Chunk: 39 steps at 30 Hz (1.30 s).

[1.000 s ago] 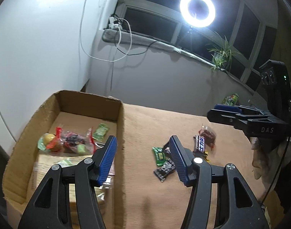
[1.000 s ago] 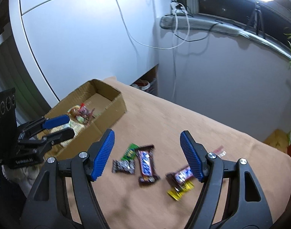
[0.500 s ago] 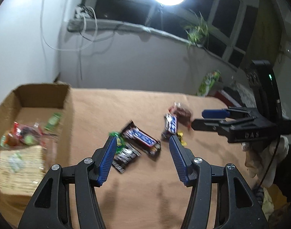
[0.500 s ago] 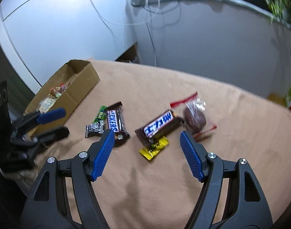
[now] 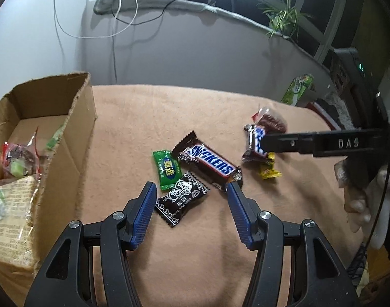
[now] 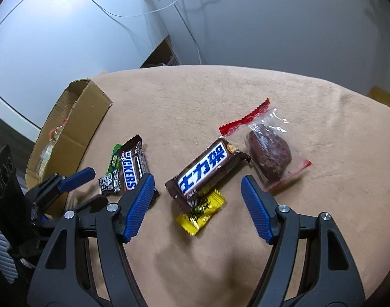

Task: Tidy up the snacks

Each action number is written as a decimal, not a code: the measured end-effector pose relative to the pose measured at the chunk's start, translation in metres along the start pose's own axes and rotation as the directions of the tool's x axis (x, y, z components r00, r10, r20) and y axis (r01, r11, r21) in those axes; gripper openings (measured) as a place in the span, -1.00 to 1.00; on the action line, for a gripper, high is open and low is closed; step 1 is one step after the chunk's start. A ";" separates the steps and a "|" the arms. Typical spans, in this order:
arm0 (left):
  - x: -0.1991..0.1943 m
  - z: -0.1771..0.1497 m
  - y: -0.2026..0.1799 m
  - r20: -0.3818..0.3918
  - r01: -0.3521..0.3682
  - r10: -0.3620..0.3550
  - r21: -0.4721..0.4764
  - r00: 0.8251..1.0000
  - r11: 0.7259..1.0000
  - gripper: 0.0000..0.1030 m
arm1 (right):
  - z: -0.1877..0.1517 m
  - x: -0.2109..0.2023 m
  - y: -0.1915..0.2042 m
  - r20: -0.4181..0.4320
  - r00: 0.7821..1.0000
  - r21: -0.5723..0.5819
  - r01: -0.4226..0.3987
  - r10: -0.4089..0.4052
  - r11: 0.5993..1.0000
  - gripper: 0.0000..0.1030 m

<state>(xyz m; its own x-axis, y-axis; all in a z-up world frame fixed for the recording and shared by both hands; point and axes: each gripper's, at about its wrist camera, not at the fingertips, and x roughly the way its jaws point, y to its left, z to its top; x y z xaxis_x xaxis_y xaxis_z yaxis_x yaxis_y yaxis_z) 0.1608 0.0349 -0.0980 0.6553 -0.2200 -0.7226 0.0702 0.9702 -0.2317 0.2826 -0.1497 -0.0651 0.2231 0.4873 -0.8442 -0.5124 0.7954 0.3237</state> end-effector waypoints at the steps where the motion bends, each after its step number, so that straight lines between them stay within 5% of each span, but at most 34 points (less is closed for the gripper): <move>1: 0.003 -0.001 0.000 -0.009 -0.007 0.007 0.003 1.000 1.000 0.09 | 0.001 0.003 0.001 -0.005 1.000 0.004 -0.002 0.002 1.000 0.43; 14: 0.016 -0.001 0.000 -0.025 -0.029 0.029 0.017 0.999 0.999 0.09 | 0.015 0.034 0.016 -0.053 0.996 -0.010 0.064 -0.065 0.998 0.18; 22: 0.018 -0.006 -0.011 -0.039 -0.027 0.030 0.075 0.999 0.997 -0.42 | 0.019 0.043 0.028 -0.069 0.990 -0.057 0.123 -0.127 0.991 0.00; 32: 0.017 -0.011 -0.021 -0.032 -0.038 0.041 0.093 0.999 0.995 -0.55 | 0.014 0.037 0.016 -0.081 0.990 -0.057 0.115 -0.119 0.992 -0.39; 39: 0.007 -0.009 -0.011 -0.003 -0.016 0.016 0.046 1.000 0.999 -0.55 | 0.007 0.027 0.006 -0.063 0.996 -0.012 0.055 -0.056 0.998 -0.41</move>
<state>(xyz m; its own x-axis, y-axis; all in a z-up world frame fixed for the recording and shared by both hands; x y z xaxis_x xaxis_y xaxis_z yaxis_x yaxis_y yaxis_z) 0.1576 0.0214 -0.1064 0.6538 -0.2045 -0.7285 0.0942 0.9773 -0.1898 0.2911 -0.1291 -0.0831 0.1984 0.4181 -0.8865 -0.5090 0.8169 0.2714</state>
